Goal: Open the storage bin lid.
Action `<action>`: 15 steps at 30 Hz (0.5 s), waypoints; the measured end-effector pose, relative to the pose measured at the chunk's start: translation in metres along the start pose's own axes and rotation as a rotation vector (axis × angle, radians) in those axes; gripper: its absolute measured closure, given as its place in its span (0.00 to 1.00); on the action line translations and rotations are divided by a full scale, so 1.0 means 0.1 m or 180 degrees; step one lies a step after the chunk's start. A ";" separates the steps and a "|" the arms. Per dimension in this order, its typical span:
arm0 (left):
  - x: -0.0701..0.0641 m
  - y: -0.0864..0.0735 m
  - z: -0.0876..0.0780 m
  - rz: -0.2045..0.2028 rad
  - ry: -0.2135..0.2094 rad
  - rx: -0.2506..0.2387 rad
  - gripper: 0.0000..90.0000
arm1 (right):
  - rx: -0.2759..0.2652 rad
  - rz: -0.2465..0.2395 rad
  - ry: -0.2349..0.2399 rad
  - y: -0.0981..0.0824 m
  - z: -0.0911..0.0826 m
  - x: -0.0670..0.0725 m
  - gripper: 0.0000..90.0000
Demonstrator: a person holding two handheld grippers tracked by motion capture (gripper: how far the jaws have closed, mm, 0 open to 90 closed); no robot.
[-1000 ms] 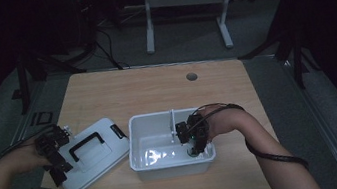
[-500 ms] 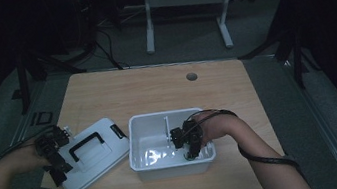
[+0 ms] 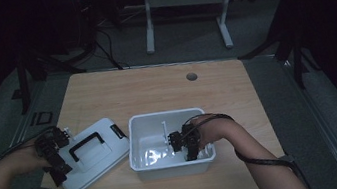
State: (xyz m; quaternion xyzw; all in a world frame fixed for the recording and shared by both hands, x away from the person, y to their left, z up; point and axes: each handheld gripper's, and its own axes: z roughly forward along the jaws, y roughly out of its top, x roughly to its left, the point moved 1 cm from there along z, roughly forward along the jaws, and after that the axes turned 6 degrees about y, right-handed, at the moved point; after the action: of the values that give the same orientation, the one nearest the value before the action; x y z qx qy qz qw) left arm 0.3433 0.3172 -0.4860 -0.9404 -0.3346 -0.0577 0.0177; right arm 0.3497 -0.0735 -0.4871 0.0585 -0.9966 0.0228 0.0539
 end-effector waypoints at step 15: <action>0.00 0.01 0.00 0.0009 0.0010 0.0014 0.07 | 0.0142 0.0076 0.0080 0.00 0.09 0.00 0.55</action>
State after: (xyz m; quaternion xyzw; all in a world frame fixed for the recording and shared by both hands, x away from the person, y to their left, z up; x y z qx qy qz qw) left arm 0.3438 0.3163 -0.4858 -0.9408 -0.3333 -0.0584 0.0204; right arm 0.3492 -0.0736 -0.4958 0.0475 -0.9957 0.0464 0.0648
